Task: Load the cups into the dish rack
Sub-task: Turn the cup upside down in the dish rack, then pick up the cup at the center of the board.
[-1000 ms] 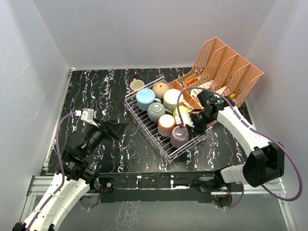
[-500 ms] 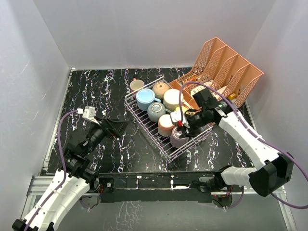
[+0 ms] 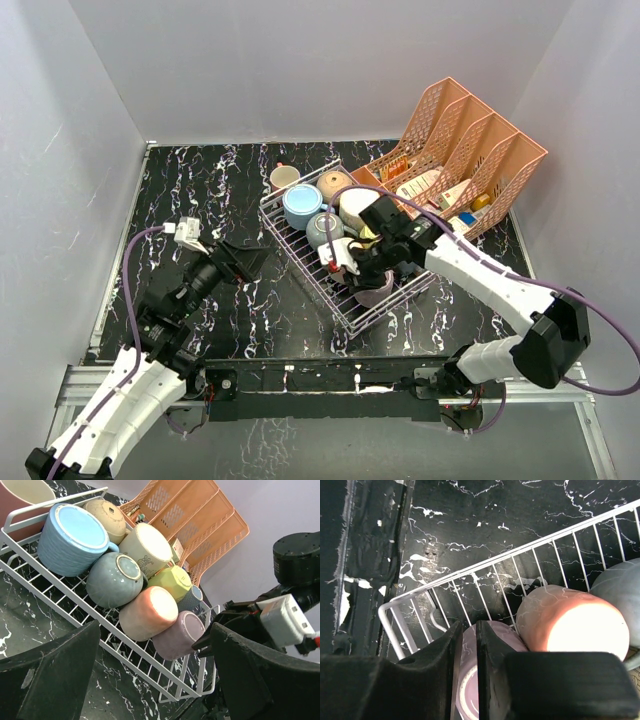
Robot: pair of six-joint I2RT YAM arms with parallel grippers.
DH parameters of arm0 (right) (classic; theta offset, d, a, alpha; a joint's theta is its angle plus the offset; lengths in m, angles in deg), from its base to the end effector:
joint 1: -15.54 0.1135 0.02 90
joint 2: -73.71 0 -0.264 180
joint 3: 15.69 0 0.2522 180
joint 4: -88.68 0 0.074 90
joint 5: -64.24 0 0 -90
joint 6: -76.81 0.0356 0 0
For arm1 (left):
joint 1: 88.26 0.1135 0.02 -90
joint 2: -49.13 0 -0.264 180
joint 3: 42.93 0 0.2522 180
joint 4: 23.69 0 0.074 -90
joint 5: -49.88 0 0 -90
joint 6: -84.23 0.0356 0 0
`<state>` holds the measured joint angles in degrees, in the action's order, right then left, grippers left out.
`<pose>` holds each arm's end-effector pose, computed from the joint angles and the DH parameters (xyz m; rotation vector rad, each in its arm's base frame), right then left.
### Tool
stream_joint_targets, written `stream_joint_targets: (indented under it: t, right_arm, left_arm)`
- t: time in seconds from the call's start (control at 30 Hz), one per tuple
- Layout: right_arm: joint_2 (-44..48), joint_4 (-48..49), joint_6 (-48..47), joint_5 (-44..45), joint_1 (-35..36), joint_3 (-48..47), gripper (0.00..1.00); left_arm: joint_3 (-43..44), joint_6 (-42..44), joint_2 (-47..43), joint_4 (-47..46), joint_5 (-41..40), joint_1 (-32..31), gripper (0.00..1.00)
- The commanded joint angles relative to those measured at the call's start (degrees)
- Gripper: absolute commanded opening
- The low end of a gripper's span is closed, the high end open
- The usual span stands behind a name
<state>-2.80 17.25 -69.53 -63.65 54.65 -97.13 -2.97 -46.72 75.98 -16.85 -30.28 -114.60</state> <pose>0.1805 0.1749 0.2983 -1.9990 1.5725 0.7819 0.1214 -0.0669 0.3019 -0.0494 1.5567 -1.0696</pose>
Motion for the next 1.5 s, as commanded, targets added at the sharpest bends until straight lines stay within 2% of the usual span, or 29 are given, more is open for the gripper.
stream_joint_targets:
  t: [0.0,0.17,0.43,0.73,0.83,1.0,1.13,1.23,1.37,1.47]
  right_arm:
    - [-1.76,4.03,4.67,8.98,4.27,0.24,0.20]
    - [-1.91,4.37,5.86,14.92,4.80,2.22,0.19]
    - [3.24,6.15,9.04,21.80,4.66,6.78,0.19]
    - [6.22,6.78,11.19,20.21,2.25,7.51,0.19]
    - [6.69,6.40,11.07,16.51,1.68,6.71,0.21]
    - [5.52,3.52,9.36,2.16,1.08,2.40,0.24]
    - [3.72,2.04,8.53,-3.30,0.66,-2.16,0.26]
    - [2.50,2.17,8.35,-6.92,-0.28,-5.23,0.28]
    - [0.13,3.22,8.09,-14.63,-4.20,-8.11,0.29]
    - [-2.02,2.40,7.00,-23.21,-9.98,-9.70,0.29]
  left_arm:
    - [0.43,-0.23,1.19,-1.06,-0.46,0.26,0.89]
    - [0.60,-0.18,1.71,-0.91,-0.92,0.25,0.89]
    - [0.26,-0.52,3.02,-2.23,-0.74,0.24,0.88]
    - [0.34,-0.99,3.27,-1.76,-0.36,0.24,0.89]
    - [0.74,-0.62,3.49,-0.98,-0.44,0.24,0.89]
    - [3.42,2.08,6.37,2.42,-0.71,0.24,0.89]
    - [8.37,6.56,10.39,7.14,-0.82,0.24,0.89]
    - [12.54,10.29,14.20,10.99,-1.43,0.25,0.93]
    - [19.16,14.93,20.36,15.89,-3.90,0.32,0.97]
    - [25.29,18.50,25.97,18.96,-5.67,0.66,0.97]
